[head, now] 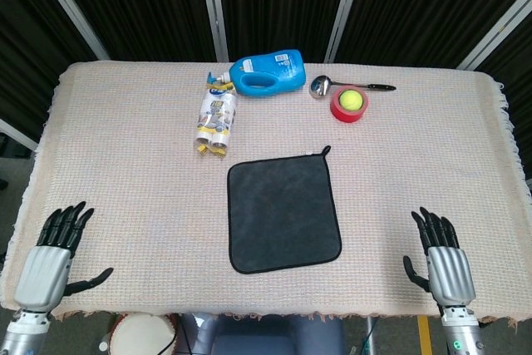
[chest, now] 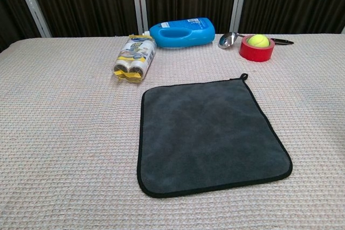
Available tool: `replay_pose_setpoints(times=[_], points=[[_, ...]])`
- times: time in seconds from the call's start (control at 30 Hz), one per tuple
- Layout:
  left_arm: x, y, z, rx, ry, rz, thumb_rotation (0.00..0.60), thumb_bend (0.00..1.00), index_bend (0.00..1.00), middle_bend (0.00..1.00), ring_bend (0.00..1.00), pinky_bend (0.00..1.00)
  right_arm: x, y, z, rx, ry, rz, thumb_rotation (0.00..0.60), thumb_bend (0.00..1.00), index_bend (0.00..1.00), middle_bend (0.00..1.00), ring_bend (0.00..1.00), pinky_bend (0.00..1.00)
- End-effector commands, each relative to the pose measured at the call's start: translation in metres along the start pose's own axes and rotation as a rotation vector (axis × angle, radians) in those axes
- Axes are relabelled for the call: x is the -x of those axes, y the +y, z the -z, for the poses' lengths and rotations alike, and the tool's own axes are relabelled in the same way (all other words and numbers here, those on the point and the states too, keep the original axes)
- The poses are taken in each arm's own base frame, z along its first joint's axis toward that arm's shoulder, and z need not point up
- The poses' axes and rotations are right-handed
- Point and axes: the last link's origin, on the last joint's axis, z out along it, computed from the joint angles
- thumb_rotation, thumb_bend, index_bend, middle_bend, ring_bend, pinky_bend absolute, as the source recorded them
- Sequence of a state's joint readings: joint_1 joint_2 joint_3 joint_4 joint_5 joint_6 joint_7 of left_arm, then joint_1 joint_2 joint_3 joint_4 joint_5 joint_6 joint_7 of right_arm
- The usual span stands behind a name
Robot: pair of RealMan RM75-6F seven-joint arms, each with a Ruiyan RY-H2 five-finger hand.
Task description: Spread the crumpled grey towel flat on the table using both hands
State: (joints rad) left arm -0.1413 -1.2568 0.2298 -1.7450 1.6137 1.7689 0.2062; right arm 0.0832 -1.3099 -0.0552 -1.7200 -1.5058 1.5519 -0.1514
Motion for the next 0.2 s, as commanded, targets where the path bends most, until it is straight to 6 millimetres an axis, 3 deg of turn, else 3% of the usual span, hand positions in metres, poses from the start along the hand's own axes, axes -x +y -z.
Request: replay_pose_setpoints(times=[0.03, 0.2], points=[[-0.011, -0.023, 0.018, -0.046, 0.020, -0.029, 0.600, 0.09, 0.00, 0.00, 0.00, 0.00, -0.002, 0.002, 0.004, 0.001, 0.003, 0.000, 0.600, 0.44, 0.00, 0.00, 0.00, 0.00], [-0.014, -0.039, 0.023, -0.095, 0.039, -0.033, 0.600, 0.09, 0.00, 0.00, 0.00, 0.00, -0.007, 0.005, 0.005, 0.020, 0.038, 0.028, 0.600, 0.44, 0.00, 0.00, 0.00, 0.00]])
